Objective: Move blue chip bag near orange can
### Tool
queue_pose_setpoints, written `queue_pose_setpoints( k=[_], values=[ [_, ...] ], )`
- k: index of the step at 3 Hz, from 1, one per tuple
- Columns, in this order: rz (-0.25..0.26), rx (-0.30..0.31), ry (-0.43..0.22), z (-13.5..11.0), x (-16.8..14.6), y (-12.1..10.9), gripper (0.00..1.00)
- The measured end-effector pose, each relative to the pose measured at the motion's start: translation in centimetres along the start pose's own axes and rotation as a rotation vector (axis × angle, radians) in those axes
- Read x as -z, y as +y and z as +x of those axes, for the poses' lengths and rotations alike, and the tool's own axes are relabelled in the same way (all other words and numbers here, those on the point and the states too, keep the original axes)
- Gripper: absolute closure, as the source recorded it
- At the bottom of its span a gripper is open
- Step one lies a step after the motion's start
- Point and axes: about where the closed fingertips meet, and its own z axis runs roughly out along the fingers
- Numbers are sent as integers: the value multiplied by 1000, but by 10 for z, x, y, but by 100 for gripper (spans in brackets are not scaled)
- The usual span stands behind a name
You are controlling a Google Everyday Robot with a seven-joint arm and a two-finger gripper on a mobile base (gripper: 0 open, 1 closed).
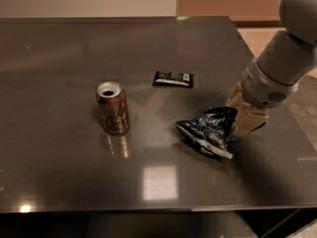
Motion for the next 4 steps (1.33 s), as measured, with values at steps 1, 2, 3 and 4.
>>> queue_pose_setpoints(
  k=[1, 2, 3, 4],
  values=[
    [-6, 18, 9, -1, 5, -3, 88],
    [-7, 22, 11, -2, 6, -4, 100],
    [-77, 295, -271, -155, 20, 10, 96],
    [-86, 330, -283, -174, 1, 15, 10]
  ],
)
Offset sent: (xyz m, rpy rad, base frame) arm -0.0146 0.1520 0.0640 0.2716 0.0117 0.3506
